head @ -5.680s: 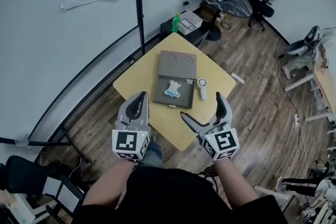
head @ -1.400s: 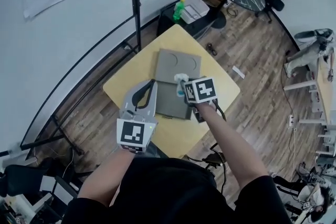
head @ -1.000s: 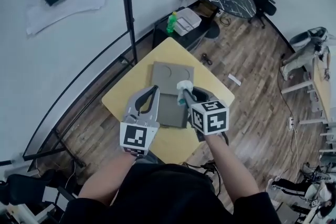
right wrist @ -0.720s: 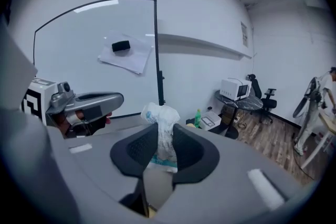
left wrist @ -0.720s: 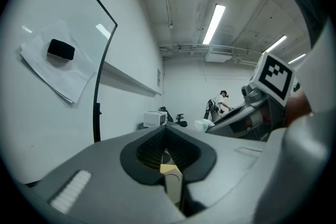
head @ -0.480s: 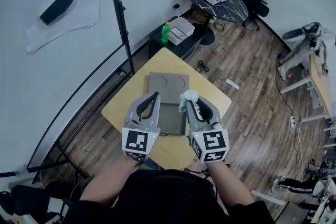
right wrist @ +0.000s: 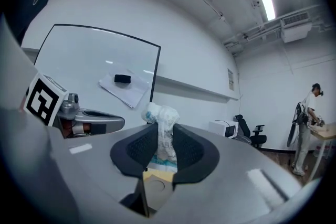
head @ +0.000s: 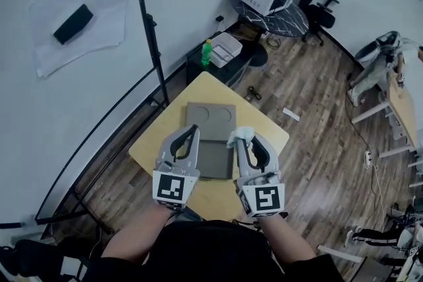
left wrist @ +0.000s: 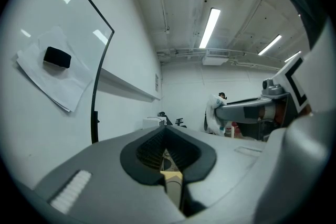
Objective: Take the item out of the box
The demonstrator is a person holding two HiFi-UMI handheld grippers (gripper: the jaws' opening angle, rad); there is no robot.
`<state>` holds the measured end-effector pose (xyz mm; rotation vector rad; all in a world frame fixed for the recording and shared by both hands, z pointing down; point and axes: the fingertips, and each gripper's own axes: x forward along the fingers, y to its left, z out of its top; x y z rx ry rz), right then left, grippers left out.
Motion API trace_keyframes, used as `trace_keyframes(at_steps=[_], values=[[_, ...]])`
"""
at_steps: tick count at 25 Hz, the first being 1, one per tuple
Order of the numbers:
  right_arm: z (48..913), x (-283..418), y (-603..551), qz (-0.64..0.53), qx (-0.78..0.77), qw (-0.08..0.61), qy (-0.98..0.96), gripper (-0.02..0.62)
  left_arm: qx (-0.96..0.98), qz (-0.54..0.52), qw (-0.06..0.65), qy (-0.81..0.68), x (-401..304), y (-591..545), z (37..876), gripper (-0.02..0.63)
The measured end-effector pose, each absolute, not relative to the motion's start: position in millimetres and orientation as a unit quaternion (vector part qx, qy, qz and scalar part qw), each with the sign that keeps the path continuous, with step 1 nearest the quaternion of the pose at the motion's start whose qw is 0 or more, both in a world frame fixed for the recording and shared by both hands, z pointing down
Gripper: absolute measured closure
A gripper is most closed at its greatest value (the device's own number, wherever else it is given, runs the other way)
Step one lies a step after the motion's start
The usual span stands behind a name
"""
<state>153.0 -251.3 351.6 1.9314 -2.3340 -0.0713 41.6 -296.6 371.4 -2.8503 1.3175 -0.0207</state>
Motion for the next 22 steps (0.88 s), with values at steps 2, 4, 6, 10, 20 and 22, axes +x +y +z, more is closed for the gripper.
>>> trace_keyframes(at_steps=[2, 4, 6, 10, 20, 22], values=[[352.6, 154.0, -251.2, -0.023, 0.643, 0.056, -0.763, 0.506, -0.909, -0.005, 0.026, 0.416, 41.5, -295.9, 364.5, 0.604], [354.1, 154.8, -251.8, -0.024, 0.647, 0.059, -0.76, 0.511, -0.91, -0.001, 0.027, 0.414, 42.5, -293.4, 362.7, 0.604], [354.5, 156.6, -251.4, -0.025, 0.649, 0.056, -0.758, 0.514, -0.91, 0.004, 0.005, 0.414, 43.6, -289.6, 367.4, 0.604], [353.2, 160.5, -250.5, -0.028, 0.652, 0.048, -0.756, 0.515, -0.91, 0.006, -0.003, 0.415, 43.4, -287.0, 367.0, 0.604], [352.8, 158.4, -251.6, -0.032, 0.653, 0.04, -0.756, 0.517, -0.907, 0.006, 0.004, 0.421, 38.9, -288.8, 365.7, 0.604], [352.6, 158.9, -251.4, -0.033, 0.652, 0.038, -0.756, 0.517, -0.907, 0.006, 0.003, 0.422, 39.5, -288.4, 365.7, 0.604]])
